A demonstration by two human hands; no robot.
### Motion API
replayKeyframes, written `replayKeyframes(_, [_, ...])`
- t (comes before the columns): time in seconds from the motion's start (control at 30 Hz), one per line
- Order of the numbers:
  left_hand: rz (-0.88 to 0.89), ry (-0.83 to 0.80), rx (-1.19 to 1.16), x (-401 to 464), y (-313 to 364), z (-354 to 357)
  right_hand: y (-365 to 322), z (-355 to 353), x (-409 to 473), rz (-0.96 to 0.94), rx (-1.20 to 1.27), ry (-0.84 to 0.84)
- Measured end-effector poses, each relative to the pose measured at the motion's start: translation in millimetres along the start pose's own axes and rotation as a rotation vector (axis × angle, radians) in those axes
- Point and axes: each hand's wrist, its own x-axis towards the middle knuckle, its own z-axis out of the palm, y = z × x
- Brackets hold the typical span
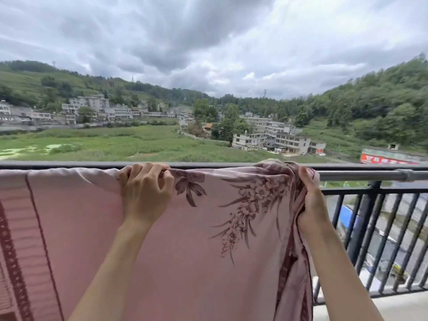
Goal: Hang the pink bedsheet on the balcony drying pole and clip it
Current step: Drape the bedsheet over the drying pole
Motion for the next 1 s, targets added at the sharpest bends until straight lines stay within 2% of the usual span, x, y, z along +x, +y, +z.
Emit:
replayKeyframes(0.13, [-0.011, -0.014, -0.046, -4.0, 26.0, 3.5, 3.6, -7.8, -1.8, 0.256, 0.076, -0.204])
replayKeyframes(0.27, [0.174, -0.049, -0.103, -14.7, 87.2, 20.9, -10.1, -14.9, 4.8, 0.283, 0.149, -0.379])
replayKeyframes(0.33, [0.246, -0.111, -0.137, -16.7, 121.1, 38.0, -12.8, -19.6, 7.6, 0.338, 0.071, -0.424])
replayKeyframes(0.4, [0.235, -0.184, -0.146, -18.1, 146.6, 57.3, -14.6, -26.7, 11.3, 0.390, -0.026, -0.420])
replayKeyframes(0.47, [0.203, -0.207, -0.033, -19.8, 158.3, 75.7, -15.6, -37.5, 17.5, 0.396, -0.023, -0.412])
replayKeyframes(0.6, [0.141, -0.110, 0.081, -21.4, 160.5, 86.0, -31.8, -73.6, 36.9, 0.373, 0.040, -0.341])
replayKeyframes(0.77, [0.018, -0.152, 0.064, -21.7, 165.7, 88.4, -63.2, -116.0, 64.5, 0.302, 0.041, -0.288])
replayKeyframes(1.0, [-0.007, -0.139, 0.127, -22.8, 170.5, 87.1, -56.8, -153.7, 67.8, 0.314, -0.018, -0.202])
